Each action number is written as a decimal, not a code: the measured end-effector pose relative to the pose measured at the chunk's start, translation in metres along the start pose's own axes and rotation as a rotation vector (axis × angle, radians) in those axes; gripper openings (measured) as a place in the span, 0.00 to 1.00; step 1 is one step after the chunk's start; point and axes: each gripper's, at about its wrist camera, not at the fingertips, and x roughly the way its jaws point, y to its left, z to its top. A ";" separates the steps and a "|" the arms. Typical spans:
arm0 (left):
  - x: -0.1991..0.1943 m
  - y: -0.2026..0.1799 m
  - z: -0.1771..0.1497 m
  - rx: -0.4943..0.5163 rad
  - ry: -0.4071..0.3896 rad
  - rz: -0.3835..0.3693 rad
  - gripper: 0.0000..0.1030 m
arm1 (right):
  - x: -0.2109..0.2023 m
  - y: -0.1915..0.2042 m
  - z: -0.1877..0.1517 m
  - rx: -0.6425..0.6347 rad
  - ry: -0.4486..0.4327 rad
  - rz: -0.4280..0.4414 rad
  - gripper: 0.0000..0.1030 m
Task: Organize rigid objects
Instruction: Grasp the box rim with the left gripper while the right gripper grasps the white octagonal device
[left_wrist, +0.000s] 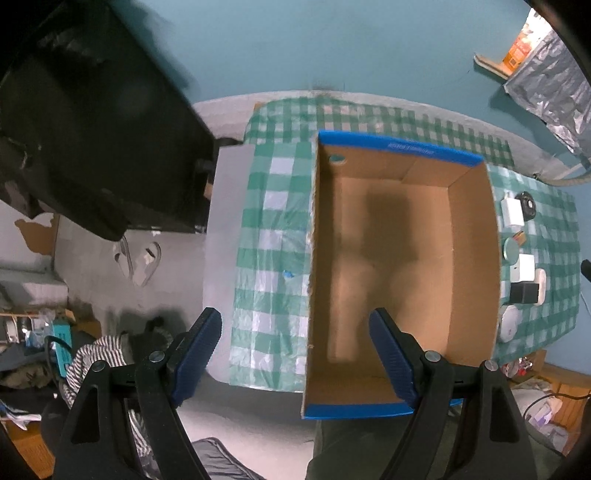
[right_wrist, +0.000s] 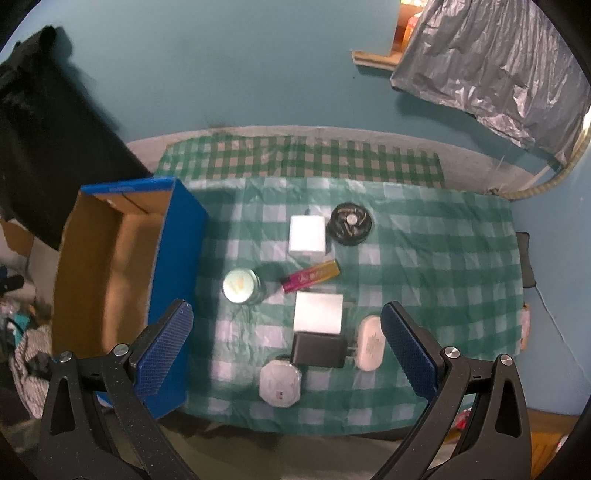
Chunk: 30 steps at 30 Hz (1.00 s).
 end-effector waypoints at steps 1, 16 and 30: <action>0.003 0.002 -0.001 0.000 0.011 -0.003 0.81 | 0.003 0.001 -0.002 -0.005 0.002 0.000 0.99; 0.075 0.008 -0.021 0.058 0.112 -0.067 0.81 | 0.064 -0.002 -0.047 0.013 0.102 -0.019 0.99; 0.098 0.007 -0.036 0.030 0.133 -0.083 0.69 | 0.125 0.001 -0.097 0.011 0.257 -0.033 0.96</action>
